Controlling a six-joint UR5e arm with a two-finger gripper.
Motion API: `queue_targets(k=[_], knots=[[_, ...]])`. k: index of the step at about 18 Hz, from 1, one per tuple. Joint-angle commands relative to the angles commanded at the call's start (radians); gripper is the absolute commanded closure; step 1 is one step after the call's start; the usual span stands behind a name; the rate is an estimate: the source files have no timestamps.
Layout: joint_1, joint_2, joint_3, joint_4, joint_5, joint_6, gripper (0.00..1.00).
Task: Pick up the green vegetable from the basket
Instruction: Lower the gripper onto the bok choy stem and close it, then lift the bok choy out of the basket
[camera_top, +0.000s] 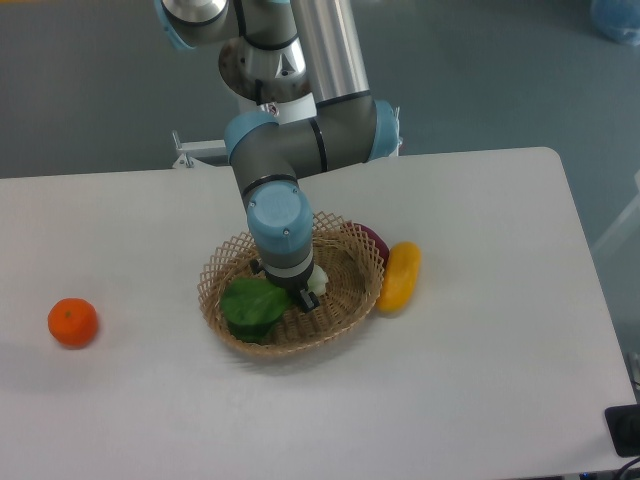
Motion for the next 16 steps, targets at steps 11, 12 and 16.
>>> queue_targets(k=[11,12,16], knots=[[0.087,0.014,0.153,-0.018,-0.008,-0.009,0.71],[0.101,0.006,0.173,-0.018,-0.009,-0.011,0.71],[0.156,-0.060,0.273,-0.031,-0.012,-0.009,0.71]])
